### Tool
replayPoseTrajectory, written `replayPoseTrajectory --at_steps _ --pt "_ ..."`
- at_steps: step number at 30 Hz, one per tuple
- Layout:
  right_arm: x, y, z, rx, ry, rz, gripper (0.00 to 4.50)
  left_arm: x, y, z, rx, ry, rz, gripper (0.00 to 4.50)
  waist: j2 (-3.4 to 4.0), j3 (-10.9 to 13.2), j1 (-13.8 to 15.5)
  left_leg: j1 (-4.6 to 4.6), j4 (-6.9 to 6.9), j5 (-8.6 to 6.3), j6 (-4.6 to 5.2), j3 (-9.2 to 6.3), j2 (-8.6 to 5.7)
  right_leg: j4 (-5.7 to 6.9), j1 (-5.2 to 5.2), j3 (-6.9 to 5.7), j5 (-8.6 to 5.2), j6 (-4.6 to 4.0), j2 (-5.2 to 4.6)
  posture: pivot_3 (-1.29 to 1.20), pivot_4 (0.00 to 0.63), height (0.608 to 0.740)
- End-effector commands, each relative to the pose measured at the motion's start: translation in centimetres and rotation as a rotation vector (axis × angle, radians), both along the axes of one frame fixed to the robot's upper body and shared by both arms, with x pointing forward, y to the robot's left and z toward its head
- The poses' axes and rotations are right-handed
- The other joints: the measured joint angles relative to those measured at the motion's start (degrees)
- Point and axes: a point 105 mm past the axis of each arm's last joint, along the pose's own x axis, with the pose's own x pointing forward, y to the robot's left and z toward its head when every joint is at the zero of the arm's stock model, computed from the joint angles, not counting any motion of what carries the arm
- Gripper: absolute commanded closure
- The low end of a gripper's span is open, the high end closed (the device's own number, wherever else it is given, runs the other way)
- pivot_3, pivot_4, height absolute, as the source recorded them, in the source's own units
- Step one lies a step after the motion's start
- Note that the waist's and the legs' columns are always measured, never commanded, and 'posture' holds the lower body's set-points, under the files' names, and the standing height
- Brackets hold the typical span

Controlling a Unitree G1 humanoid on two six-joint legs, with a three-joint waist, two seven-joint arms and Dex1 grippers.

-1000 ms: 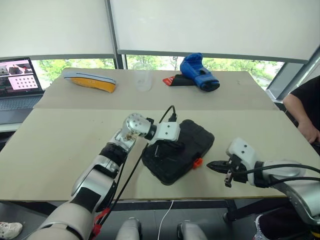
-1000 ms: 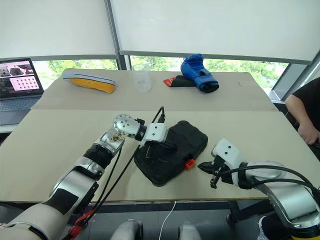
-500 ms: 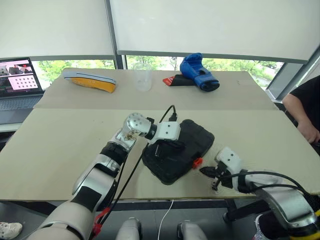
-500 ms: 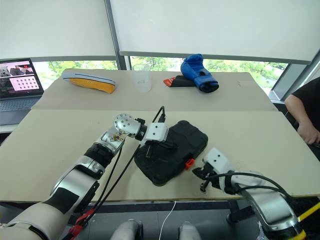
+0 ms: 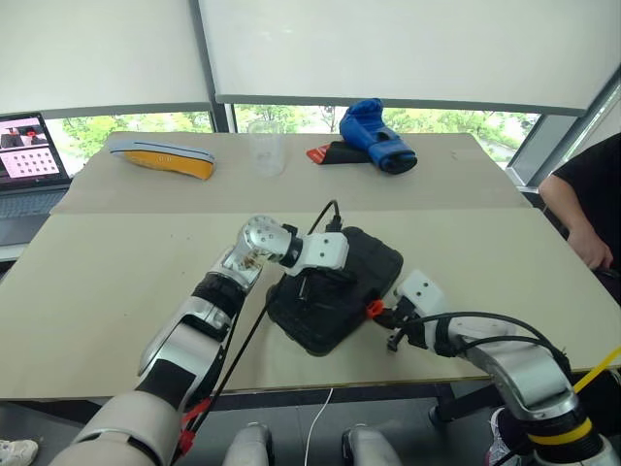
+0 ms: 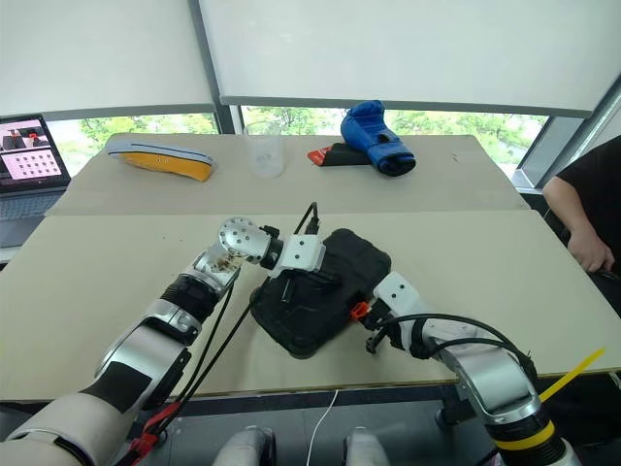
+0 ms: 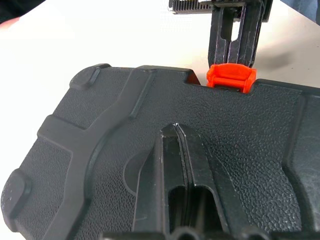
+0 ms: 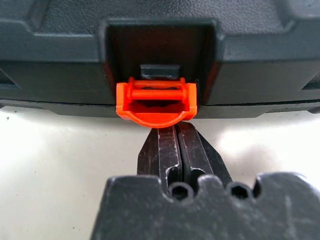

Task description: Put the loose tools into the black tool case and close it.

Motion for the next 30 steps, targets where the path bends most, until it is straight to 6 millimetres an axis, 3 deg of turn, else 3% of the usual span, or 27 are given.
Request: replayPoseTrajectory --at_steps 1,22,30 --pt "-0.4 2.2 5.4 0.064 -0.186 0.120 4.50 -1.0 0.6 -4.4 0.132 0.064 -0.010 4.46 0.00 0.0 0.0 0.00 0.00 0.00 0.00 0.01 0.00 -0.01 -0.01 0.01 0.00 0.00 -0.01 0.00 0.150 0.740" --pt "0.1 3.7 6.1 0.088 -0.192 0.156 4.50 -1.4 1.0 -5.2 0.144 0.077 -0.002 4.46 0.00 0.0 -1.0 0.29 -0.38 0.00 0.00 0.00 0.01 0.00 0.02 0.01 -0.01 -0.03 0.03 0.00 0.150 0.740" --pt "-0.1 2.9 5.3 0.080 -0.168 0.144 4.50 -0.7 1.7 -4.8 0.121 0.089 0.052 4.46 -0.01 0.0 -1.2 0.35 -0.41 0.00 0.00 -0.01 0.00 -0.01 0.06 0.00 -0.01 -0.03 0.02 0.00 0.150 0.740"
